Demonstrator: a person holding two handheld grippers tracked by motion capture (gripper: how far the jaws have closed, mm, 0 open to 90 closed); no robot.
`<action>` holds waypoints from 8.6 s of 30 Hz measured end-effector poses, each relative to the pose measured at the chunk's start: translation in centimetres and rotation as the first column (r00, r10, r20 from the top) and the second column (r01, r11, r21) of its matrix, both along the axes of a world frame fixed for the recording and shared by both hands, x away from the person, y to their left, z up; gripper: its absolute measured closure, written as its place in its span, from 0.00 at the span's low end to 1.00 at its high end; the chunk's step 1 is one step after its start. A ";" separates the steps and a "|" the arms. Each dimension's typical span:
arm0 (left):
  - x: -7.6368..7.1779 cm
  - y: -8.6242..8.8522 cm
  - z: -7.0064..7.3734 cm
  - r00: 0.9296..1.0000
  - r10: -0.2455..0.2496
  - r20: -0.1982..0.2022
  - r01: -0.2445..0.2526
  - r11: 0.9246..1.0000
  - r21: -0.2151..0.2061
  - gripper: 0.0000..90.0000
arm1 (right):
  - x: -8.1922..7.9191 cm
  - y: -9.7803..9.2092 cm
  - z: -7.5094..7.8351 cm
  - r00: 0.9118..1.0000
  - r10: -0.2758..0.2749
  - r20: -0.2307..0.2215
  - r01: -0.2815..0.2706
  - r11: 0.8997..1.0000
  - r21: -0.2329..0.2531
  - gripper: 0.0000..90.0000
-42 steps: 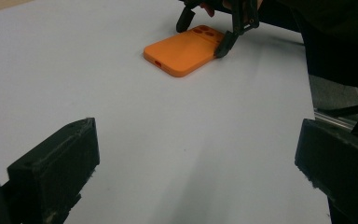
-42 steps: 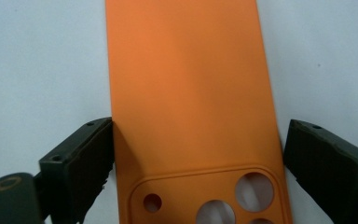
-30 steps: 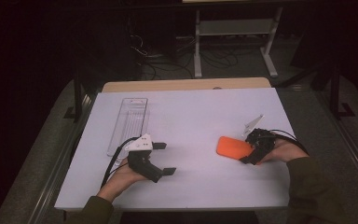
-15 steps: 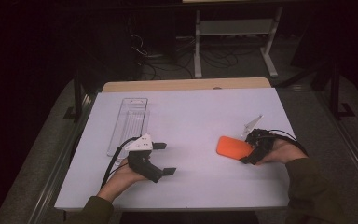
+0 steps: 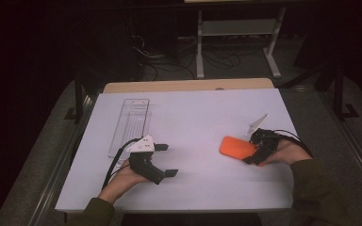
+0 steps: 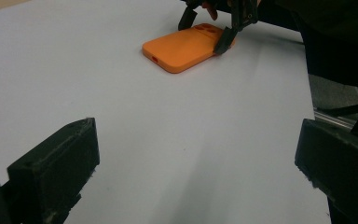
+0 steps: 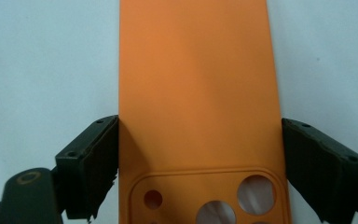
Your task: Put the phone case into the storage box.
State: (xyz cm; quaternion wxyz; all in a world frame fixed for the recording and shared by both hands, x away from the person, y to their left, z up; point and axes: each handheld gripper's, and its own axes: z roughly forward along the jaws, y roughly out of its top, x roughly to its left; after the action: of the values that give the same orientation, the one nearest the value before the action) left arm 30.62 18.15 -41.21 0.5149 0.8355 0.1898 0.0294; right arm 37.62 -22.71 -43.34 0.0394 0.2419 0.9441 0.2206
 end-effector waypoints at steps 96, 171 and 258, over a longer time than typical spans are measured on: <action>0.7 -0.6 1.7 0.999 -0.053 -0.014 0.054 0.995 0.080 0.00 | -0.9 9.8 4.5 0.959 0.269 0.086 -0.269 0.963 -0.007 0.16; 2.6 -6.9 2.0 0.958 -0.288 0.018 0.269 0.914 0.303 0.00 | -3.4 14.4 4.3 0.912 0.403 0.079 -0.406 0.914 0.017 0.16; 2.5 -7.3 1.5 0.971 -0.239 -0.019 0.227 0.893 0.389 0.18 | -3.5 14.0 5.1 0.928 0.359 0.103 -0.370 0.920 0.125 0.00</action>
State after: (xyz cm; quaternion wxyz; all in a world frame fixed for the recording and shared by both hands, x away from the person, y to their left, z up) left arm 33.16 10.85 -39.70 0.3415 0.9371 0.0711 0.0167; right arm 34.11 -8.75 -38.21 0.0171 0.0552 0.9521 0.3002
